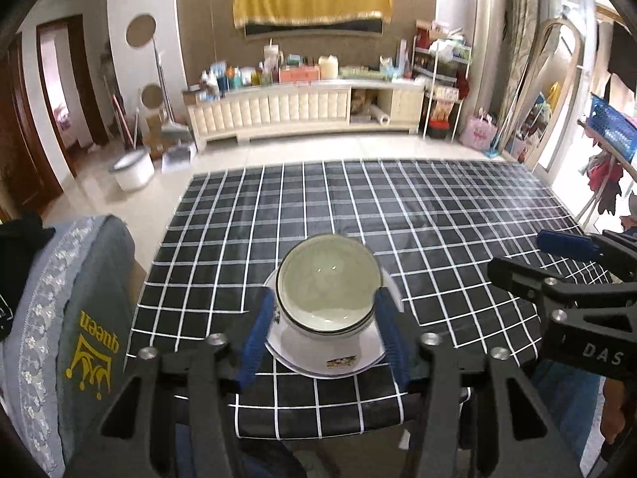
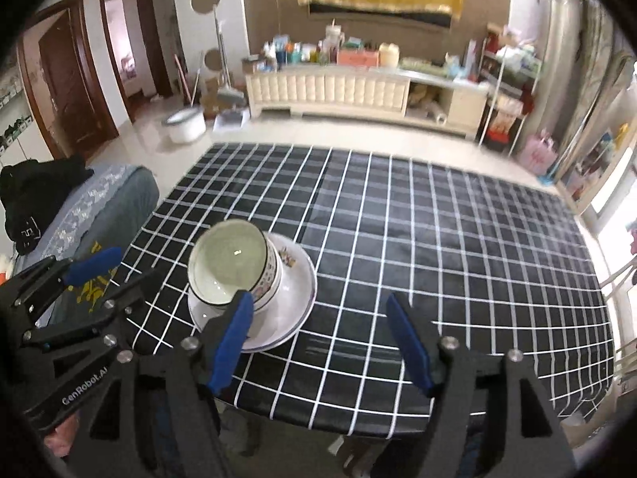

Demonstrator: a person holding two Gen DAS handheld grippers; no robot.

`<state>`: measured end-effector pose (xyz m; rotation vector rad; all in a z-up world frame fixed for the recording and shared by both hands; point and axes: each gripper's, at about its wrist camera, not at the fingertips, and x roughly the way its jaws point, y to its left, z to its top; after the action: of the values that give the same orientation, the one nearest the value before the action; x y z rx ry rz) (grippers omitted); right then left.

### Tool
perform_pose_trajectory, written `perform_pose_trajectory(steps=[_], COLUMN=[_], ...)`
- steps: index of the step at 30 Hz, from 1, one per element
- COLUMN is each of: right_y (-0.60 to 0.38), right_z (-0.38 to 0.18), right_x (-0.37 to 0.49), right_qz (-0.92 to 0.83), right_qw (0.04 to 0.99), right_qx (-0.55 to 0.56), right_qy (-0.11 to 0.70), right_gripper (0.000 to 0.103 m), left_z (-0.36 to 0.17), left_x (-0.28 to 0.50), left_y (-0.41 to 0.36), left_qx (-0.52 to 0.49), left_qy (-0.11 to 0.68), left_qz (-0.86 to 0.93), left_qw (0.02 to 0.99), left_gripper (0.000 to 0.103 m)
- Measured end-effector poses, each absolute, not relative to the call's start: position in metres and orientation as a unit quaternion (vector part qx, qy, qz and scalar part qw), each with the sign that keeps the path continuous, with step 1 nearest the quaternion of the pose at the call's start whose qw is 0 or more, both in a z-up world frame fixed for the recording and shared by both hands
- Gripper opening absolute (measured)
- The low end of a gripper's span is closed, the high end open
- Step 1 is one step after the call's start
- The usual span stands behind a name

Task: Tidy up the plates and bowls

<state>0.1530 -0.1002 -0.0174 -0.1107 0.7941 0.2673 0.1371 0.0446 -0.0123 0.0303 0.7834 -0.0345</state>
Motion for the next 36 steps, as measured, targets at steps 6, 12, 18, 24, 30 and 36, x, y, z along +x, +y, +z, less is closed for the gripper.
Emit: perform_pose_trajectory(steps=[6, 12, 18, 24, 30, 36], right_y=[-0.117, -0.132, -0.139, -0.143, -0.143, -0.148], right_z=[0.003, 0.016, 0.018, 0.013, 0.012, 0.012], right_x=[0.108, 0.064, 0.034, 0.012, 0.005, -0.002], right_qz=[0.103, 0.076, 0.068, 0.059, 0.061, 0.071], right_qw=[0.939, 0.963, 0.973, 0.976, 0.977, 0.976], right_qx=[-0.062, -0.05, -0.057, -0.056, -0.053, -0.04], right_qy=[0.324, 0.255, 0.215, 0.203, 0.198, 0.2], right_gripper=[0.089, 0.099, 0.103, 0.103, 0.103, 0.103], left_z=[0.013, 0.034, 0.033, 0.033, 0.036, 0.042], left_x=[0.098, 0.05, 0.017, -0.01, -0.024, -0.032], left_y=[0.032, 0.02, 0.013, 0.011, 0.011, 0.014], left_qx=[0.02, 0.028, 0.018, 0.014, 0.013, 0.011], left_qy=[0.338, 0.271, 0.256, 0.24, 0.232, 0.223], left_qz=[-0.017, 0.007, -0.002, 0.007, 0.004, 0.014], left_qw=[0.941, 0.962, 0.967, 0.971, 0.973, 0.975], left_gripper=[0.079, 0.087, 0.101, 0.103, 0.103, 0.103])
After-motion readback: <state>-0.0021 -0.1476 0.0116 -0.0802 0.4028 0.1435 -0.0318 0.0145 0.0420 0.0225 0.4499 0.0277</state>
